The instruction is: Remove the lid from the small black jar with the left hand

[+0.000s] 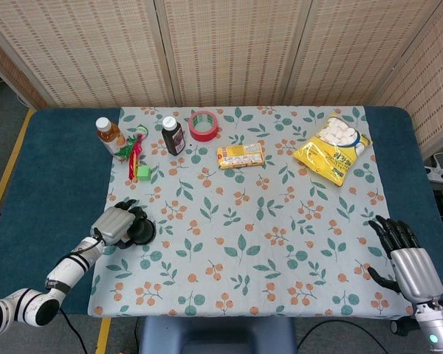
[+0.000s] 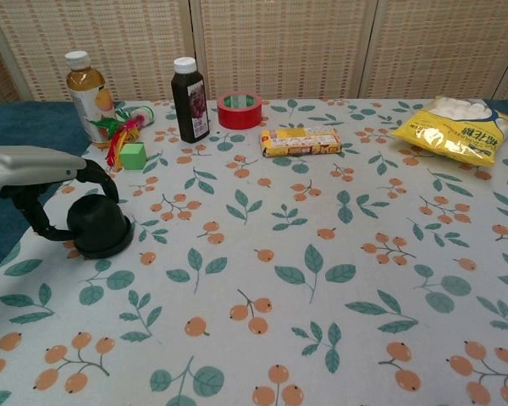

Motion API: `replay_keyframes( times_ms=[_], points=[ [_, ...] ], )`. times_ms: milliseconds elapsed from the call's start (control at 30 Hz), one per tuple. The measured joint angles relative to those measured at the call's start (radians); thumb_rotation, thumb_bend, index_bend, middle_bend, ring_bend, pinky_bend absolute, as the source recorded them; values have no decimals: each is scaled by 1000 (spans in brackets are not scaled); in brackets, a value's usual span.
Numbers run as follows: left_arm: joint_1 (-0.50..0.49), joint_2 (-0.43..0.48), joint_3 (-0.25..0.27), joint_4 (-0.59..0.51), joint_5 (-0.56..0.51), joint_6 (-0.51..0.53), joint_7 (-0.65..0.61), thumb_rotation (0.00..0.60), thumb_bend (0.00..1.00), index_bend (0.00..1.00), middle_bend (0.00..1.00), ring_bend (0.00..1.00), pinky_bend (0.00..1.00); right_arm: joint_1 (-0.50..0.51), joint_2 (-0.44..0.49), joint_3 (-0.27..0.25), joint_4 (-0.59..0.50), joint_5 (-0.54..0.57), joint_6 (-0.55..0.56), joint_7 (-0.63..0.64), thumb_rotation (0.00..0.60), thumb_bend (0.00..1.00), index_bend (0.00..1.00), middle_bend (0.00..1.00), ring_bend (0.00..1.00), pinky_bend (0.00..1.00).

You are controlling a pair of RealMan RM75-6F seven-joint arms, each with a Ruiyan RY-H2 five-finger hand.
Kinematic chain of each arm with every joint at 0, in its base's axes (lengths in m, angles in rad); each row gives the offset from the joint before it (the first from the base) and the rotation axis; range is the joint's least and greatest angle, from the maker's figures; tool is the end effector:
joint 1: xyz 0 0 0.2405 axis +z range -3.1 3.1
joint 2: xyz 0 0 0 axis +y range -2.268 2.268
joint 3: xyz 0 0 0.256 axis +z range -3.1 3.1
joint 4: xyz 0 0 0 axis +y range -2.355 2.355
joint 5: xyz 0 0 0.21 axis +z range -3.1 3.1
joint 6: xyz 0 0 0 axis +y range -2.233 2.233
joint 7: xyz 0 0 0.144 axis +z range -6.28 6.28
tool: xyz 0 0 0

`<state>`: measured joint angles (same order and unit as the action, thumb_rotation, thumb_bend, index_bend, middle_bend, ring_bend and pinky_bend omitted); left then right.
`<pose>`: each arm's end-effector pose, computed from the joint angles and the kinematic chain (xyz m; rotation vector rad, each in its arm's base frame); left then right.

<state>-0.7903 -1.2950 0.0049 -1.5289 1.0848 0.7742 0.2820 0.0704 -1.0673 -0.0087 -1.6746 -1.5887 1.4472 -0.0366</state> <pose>-0.2115 0.3379 0.0272 -2.0409 -0.9425 -0.5631 -0.3004 -0.1624 0.1521 1.5161 -0.9263 0.8597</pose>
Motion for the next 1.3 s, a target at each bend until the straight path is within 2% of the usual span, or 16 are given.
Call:
replay_keyframes(
  times_ms=[300, 433, 900, 1100, 1300],
  points=[
    [14, -10, -9, 10, 34, 22, -15, 600, 333, 437, 261, 77, 186, 1, 0, 0, -1, 3, -3, -2, 600, 151, 0, 0, 0, 0],
    [23, -11, -13, 11, 62, 37, -37, 600, 341, 460, 311, 115, 218, 1, 0, 1, -1, 5, -3, -3, 600, 151, 0, 0, 0, 0],
    [48, 83, -41, -56, 113, 65, -113, 600, 341, 493, 332, 133, 259, 2, 2, 1, -2, 8, -5, -2, 600, 152, 0, 0, 0, 0],
    [71, 90, -31, -3, 76, 80, -66, 600, 361, 487, 347, 142, 267, 0, 2, 2, -3, 8, 0, -2, 600, 152, 0, 0, 0, 0],
    [85, 53, -14, 107, -16, 26, -40, 600, 361, 474, 345, 143, 244, 1, 0, 1, -2, 6, -3, -6, 600, 151, 0, 0, 0, 0]
  ],
)
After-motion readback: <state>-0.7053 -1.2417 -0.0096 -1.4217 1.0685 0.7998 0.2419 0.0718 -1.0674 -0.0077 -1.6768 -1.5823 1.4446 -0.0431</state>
